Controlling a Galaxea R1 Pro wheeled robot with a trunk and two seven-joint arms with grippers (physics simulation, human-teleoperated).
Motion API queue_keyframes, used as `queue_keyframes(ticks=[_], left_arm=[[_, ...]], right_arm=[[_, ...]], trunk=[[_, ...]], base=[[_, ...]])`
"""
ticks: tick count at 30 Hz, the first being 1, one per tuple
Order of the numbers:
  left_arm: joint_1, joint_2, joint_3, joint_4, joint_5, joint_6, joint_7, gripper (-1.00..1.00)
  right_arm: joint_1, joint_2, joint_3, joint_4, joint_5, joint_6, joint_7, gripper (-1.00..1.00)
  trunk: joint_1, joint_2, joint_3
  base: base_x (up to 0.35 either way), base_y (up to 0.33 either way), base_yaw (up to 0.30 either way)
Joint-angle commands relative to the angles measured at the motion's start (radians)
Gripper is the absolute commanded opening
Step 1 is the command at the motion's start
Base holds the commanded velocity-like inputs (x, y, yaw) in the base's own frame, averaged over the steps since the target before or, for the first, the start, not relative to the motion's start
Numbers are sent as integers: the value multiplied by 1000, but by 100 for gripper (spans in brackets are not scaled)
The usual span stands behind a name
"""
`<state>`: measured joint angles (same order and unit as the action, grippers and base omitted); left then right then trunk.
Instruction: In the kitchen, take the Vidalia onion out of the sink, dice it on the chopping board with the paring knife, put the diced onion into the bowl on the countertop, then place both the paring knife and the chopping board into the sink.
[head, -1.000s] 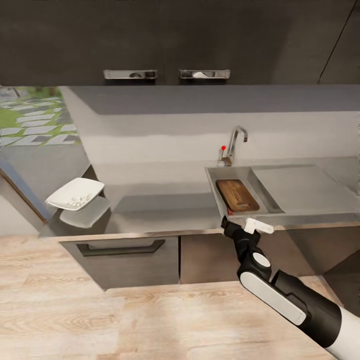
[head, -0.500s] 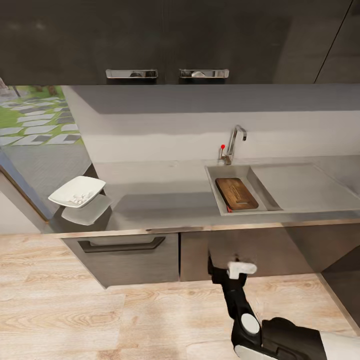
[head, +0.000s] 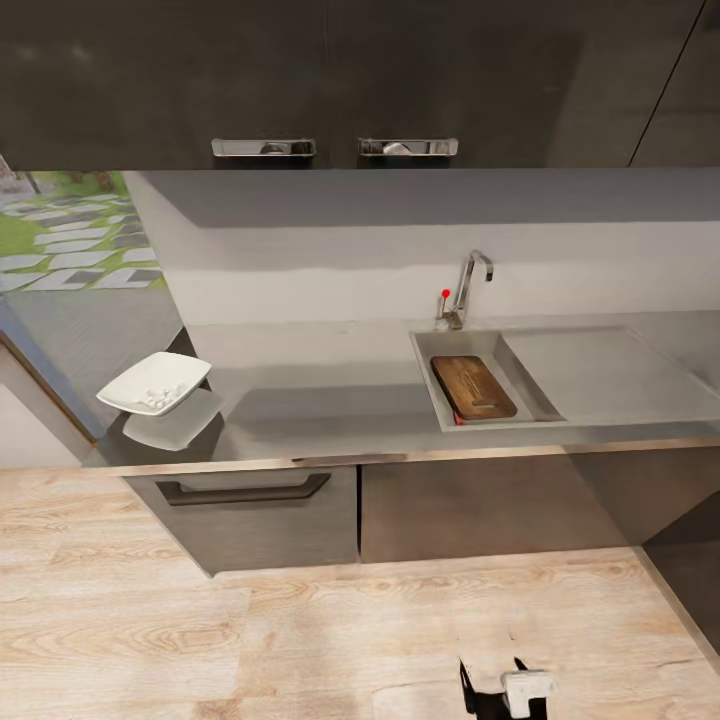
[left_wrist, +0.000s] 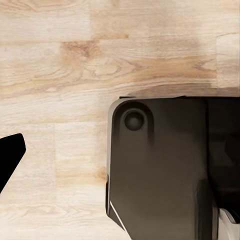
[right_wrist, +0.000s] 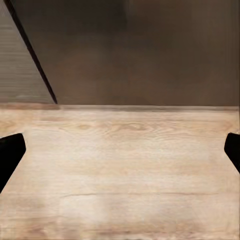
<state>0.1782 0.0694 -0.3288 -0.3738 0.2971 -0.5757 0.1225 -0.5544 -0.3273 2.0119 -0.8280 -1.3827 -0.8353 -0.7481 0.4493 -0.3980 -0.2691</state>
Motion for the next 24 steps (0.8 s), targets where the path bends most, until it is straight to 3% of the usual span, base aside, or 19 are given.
queue_keyframes(ticks=[1,3,4,5,7,9,11,13,17,20,21,24], left_arm=[[0,1,-9,-2,4,-1,9,100],[0,1,-9,-2,4,0,9,100],[0,1,-8,-2,4,0,9,100],[0,1,-8,-2,4,0,9,100],[0,1,-8,-2,4,1,9,100],[-1,1,-5,-1,4,3,9,100],[-4,1,6,-1,4,13,9,100],[-8,1,22,-1,4,30,9,100],[-27,1,58,9,5,77,9,100],[-35,1,111,26,5,95,8,100],[-36,1,148,32,5,98,6,100],[-37,1,161,38,5,96,5,100]], right_arm=[[19,22,7,60,-40,-1,62,100],[54,79,10,210,-150,22,195,100],[61,93,10,248,-184,37,229,100],[76,129,11,346,-298,103,337,100],[89,155,11,431,-438,210,503,100],[102,162,11,484,-526,284,652,100],[116,165,11,523,-565,317,739,100],[149,169,11,541,-582,330,774,100],[186,170,11,556,-593,331,794,100],[192,164,10,566,-598,330,796,100],[193,160,10,582,-609,329,797,100],[194,160,9,588,-614,323,798,100]], trunk=[[1,-2,-2],[1,-2,-2],[1,-2,-2],[1,-2,-2],[1,-2,-2],[1,-2,-2],[1,-2,-2],[1,-2,-2],[1,-2,-2],[1,-2,-2],[1,-2,0],[1,-2,1]], base=[[0,0,0],[0,0,0],[0,0,0],[0,0,0],[0,0,0],[0,0,0],[0,0,0],[0,0,0],[0,0,0],[0,0,0],[0,0,-49],[0,0,-24]])
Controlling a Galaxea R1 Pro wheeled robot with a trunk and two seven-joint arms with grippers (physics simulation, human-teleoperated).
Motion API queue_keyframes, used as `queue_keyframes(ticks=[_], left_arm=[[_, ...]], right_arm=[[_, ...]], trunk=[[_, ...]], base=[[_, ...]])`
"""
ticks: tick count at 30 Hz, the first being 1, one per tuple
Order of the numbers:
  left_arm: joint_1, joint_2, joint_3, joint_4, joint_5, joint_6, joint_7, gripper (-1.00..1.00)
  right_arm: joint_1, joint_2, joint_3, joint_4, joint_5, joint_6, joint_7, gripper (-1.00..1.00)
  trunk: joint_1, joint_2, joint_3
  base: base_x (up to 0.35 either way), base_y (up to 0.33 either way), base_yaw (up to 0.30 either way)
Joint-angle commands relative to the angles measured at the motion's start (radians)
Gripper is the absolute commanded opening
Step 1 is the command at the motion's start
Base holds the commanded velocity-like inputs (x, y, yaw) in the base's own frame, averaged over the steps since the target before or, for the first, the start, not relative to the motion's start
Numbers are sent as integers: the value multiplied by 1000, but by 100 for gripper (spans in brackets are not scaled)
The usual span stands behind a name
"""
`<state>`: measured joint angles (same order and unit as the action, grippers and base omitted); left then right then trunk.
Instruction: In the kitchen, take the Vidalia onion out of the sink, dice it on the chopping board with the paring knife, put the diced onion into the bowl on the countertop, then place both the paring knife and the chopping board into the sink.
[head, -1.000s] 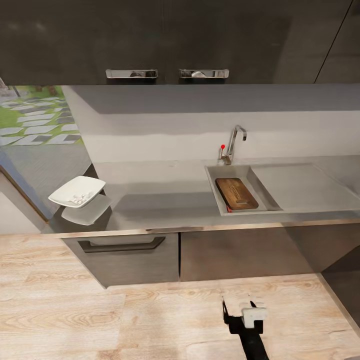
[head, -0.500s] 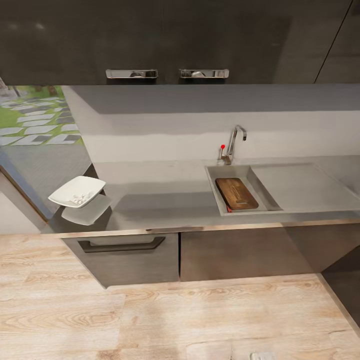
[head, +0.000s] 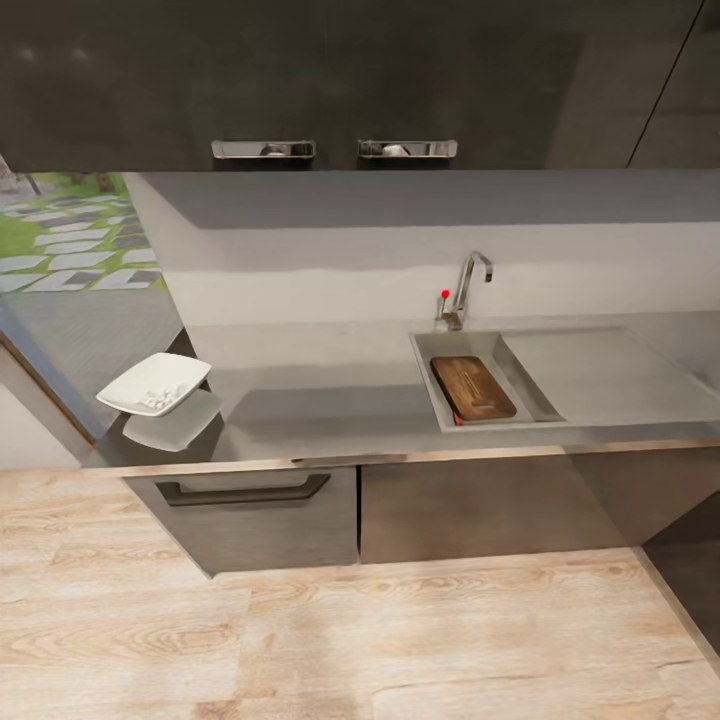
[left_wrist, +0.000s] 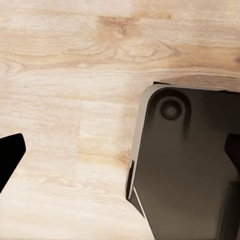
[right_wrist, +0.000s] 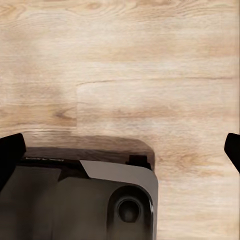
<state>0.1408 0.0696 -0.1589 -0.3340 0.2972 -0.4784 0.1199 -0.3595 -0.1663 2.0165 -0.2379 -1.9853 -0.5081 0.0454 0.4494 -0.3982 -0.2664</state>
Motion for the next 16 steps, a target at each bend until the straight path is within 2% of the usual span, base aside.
queue_keyframes(ticks=[1,7,8,9,10,14,16], left_arm=[[0,1,-7,0,5,-1,8,100],[0,2,-6,9,3,-2,6,100],[0,6,-5,9,3,-2,7,100],[0,10,1,7,9,2,9,100],[0,6,2,20,11,4,9,100],[0,3,2,39,11,4,9,100],[0,-6,-6,281,9,2,0,100]], right_arm=[[-1,0,5,-2,-11,-12,4,100],[-1,2,2,0,-13,-54,-1,100],[-1,1,2,0,-15,-55,-26,100],[66,5,2,-16,-37,116,-144,100],[123,5,3,-5,-37,178,-172,100],[123,5,3,-6,-39,180,-173,100],[123,16,4,-3,-38,174,-171,100]], trunk=[[1,-2,-1],[1,-2,1],[1,-2,3],[1,-2,4],[1,-2,4],[1,-2,9],[1,-2,9]], base=[[0,0,-8],[0,0,-2],[0,0,0],[0,0,0],[0,0,0],[0,0,0],[0,0,0]])
